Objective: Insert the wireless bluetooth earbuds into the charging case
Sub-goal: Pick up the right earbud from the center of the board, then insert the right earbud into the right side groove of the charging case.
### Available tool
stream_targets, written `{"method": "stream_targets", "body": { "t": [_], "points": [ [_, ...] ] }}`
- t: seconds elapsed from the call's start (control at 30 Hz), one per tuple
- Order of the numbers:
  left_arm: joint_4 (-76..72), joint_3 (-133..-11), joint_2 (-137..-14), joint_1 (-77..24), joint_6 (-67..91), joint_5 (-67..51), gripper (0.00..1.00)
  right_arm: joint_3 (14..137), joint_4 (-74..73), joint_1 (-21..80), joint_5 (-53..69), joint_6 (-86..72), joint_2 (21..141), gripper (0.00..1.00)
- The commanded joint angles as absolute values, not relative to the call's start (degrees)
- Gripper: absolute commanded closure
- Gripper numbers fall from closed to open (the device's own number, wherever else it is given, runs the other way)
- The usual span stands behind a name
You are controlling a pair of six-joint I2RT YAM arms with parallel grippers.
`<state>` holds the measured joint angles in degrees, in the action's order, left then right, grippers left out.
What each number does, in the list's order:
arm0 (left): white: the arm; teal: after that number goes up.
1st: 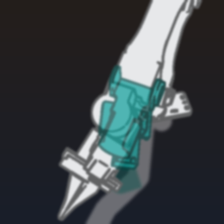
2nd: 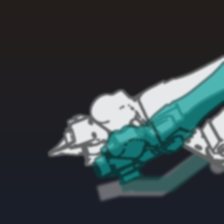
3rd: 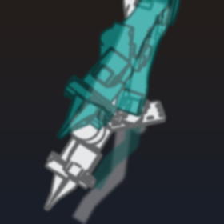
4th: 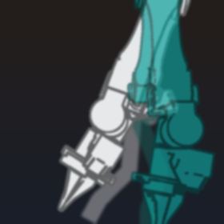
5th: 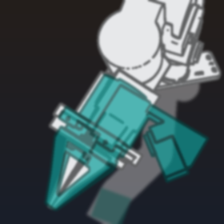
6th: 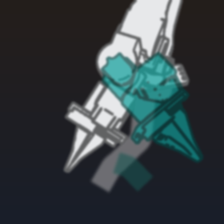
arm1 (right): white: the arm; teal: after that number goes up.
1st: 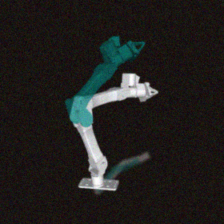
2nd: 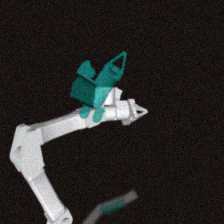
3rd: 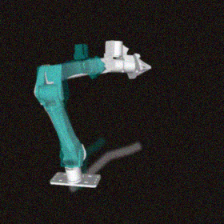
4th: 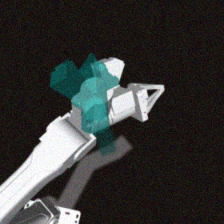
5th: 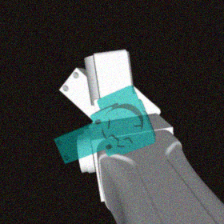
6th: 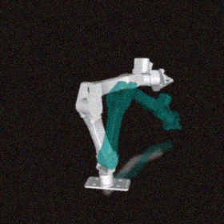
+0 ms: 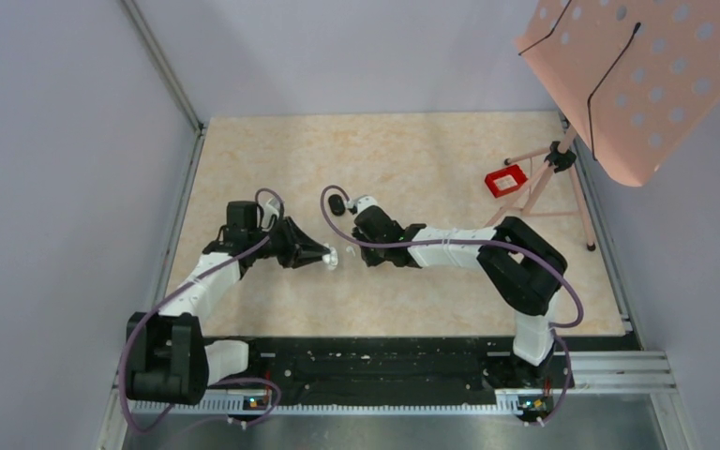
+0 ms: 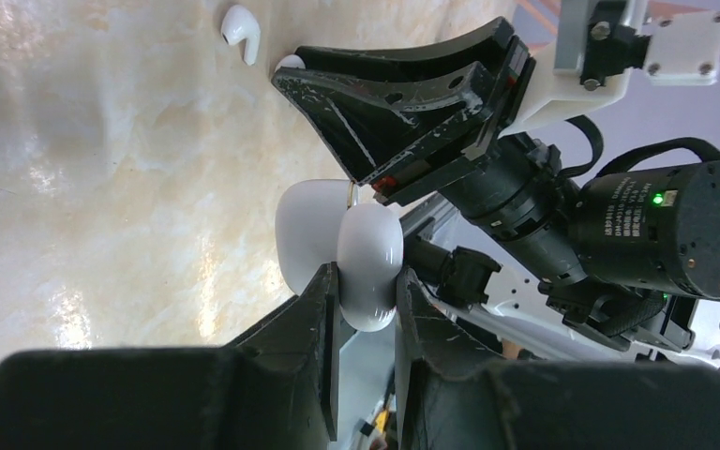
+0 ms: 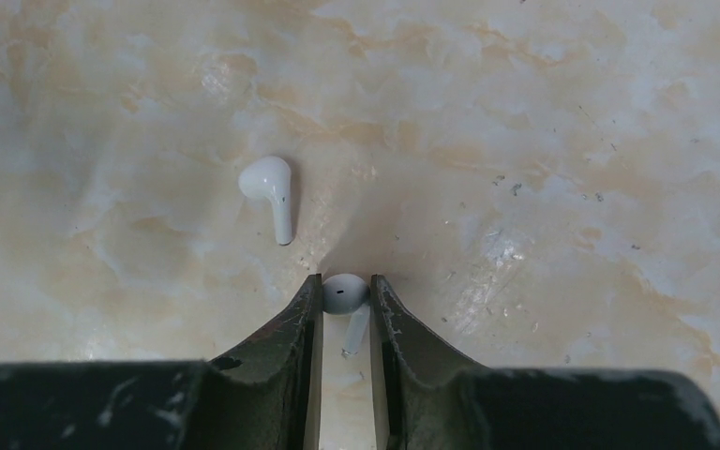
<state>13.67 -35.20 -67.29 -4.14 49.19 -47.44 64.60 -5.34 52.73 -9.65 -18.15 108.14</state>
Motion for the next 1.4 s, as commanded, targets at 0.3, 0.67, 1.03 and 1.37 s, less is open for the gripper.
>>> {"method": "stream_targets", "body": {
  "t": [0.3, 0.67, 1.03, 1.37],
  "points": [
    [17.76, -42.93, -75.98, -5.13, 34.69, -63.61, 1.00, 52.17, 6.56, 46.26, -0.43, -17.25, 86.74, 0.97],
    [18.08, -51.04, -85.97, -15.53, 25.68, -66.09, 1.00, 42.92, 11.81, 46.15, 1.88, -12.58, 67.08, 0.98],
    [17.81, -58.00, -93.48, -17.93, 22.27, -72.79, 1.00, 36.55, 19.49, 46.07, 6.52, -13.88, 60.84, 1.00],
    [20.11, -59.20, -95.86, -18.10, 25.81, -76.80, 1.00, 33.92, 25.73, 46.06, 7.68, -18.14, 58.41, 1.00]
  ]
}}
